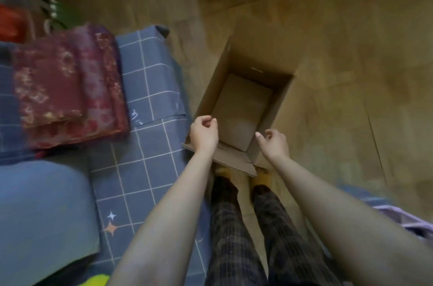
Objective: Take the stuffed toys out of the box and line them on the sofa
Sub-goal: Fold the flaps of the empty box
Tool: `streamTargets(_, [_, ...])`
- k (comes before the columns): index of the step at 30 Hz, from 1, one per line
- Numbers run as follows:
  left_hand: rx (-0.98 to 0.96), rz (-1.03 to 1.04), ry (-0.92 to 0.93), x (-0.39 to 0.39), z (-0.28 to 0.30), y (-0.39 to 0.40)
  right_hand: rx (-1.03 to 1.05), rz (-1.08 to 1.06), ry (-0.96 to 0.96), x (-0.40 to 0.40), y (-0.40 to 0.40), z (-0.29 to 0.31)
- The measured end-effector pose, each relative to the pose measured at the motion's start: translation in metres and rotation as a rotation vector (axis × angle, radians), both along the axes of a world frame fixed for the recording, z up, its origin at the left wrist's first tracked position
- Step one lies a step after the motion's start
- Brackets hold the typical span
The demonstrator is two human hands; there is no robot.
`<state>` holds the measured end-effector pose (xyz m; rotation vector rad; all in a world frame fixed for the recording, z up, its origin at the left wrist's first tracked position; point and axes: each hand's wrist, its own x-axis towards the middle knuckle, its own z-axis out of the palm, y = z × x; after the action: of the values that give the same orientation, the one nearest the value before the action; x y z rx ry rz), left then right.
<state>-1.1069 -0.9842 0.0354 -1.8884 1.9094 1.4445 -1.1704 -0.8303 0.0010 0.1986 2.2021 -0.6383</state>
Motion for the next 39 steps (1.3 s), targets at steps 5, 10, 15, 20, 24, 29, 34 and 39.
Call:
streamTargets(5, [-0.236, -0.202, -0.1, -0.031, -0.08, -0.007, 0.182, -0.174, 0.011, -0.012, 0.012, -0.085])
streamTargets(10, [-0.598, -0.277, -0.189, -0.038, -0.117, -0.022, 0.227, -0.286, -0.073, -0.013, 0.022, -0.147])
streamTargets(15, [-0.48, -0.32, -0.3, -0.036, -0.151, -0.038, 0.199, -0.335, -0.156, -0.012, 0.029, -0.185])
streamTargets(20, [-0.321, -0.355, -0.321, -0.044, -0.164, -0.023, 0.134, -0.324, -0.19, -0.006, 0.024, -0.191])
streamTargets(24, [-0.341, -0.574, -0.396, -0.046, -0.177, -0.002, 0.073, -0.397, -0.142, -0.007, 0.03, -0.192])
streamTargets(29, [-0.427, -0.644, -0.491, -0.047, -0.204, 0.019, 0.043, -0.488, -0.145, -0.019, 0.054, -0.211])
streamTargets(34, [-0.461, -0.555, -0.5, -0.045, -0.234, 0.035, -0.059, -0.56, -0.208, -0.031, 0.081, -0.241])
streamTargets(39, [-0.467, -0.509, -0.453, -0.041, -0.255, 0.039, -0.182, -0.695, -0.309, -0.037, 0.1, -0.263])
